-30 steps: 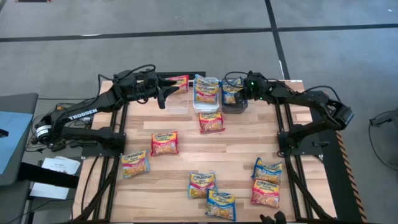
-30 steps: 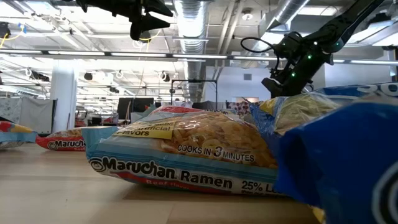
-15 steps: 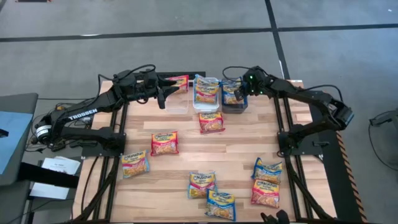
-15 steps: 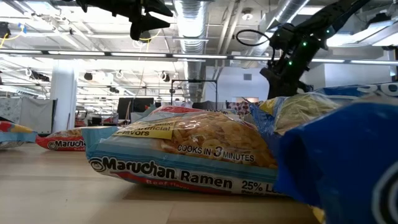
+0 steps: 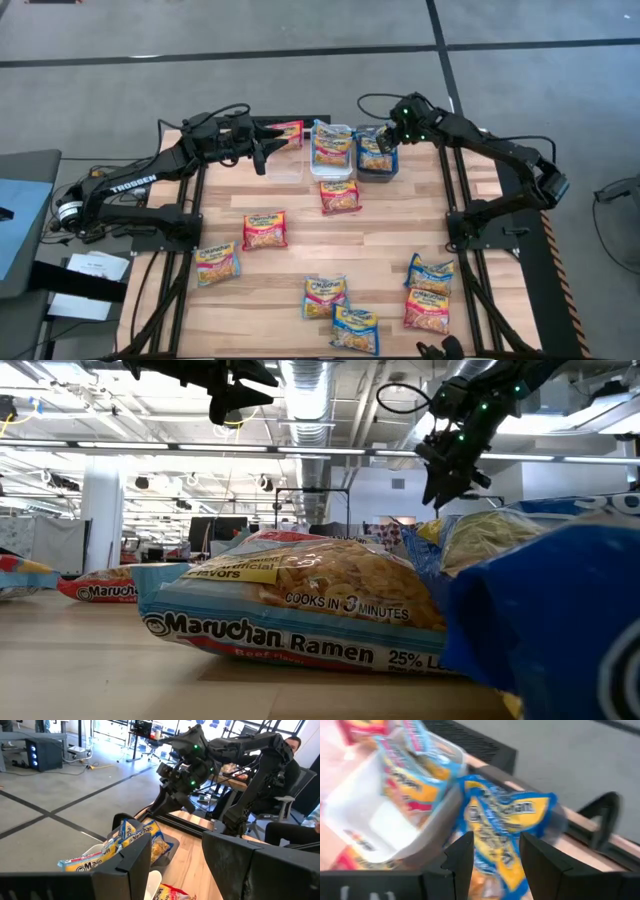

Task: Sort Maruchan noodles
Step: Put the blue noodle pack into the black bin

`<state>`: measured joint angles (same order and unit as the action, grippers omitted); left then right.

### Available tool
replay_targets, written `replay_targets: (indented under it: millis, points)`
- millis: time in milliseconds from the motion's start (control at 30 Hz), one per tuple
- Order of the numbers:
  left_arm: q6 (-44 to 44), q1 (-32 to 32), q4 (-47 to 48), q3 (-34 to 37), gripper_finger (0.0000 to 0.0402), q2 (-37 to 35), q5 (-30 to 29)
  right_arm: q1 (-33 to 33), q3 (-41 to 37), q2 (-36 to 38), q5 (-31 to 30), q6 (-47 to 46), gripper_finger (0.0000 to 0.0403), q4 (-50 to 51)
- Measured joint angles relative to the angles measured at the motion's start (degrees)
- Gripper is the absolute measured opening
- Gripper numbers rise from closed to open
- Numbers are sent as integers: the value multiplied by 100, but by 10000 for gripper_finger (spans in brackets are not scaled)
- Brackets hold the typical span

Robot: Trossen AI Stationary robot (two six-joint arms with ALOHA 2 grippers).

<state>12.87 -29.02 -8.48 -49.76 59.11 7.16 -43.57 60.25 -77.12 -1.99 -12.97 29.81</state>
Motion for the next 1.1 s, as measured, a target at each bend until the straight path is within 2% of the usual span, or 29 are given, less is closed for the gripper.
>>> replay_targets:
  millis: [167,233,467,767,933,1100]
  points:
    - [151,-2,-1,0,165,-2,102,47,28,0,1350,-45,180,102]
    - [161,-1,-5,0,165,0,141,114,28,0,1588,-197,180,237]
    - [274,-2,-59,0,165,0,153,358,28,0,1590,-546,180,644]
    - [452,-2,-709,0,165,-1,201,474,34,-39,1490,-475,180,401]
    - [438,-3,-841,2,165,-2,202,409,546,-485,1496,-183,180,630]
    - [436,-93,-814,2,165,-2,204,393,1184,-1112,1404,128,180,1708]
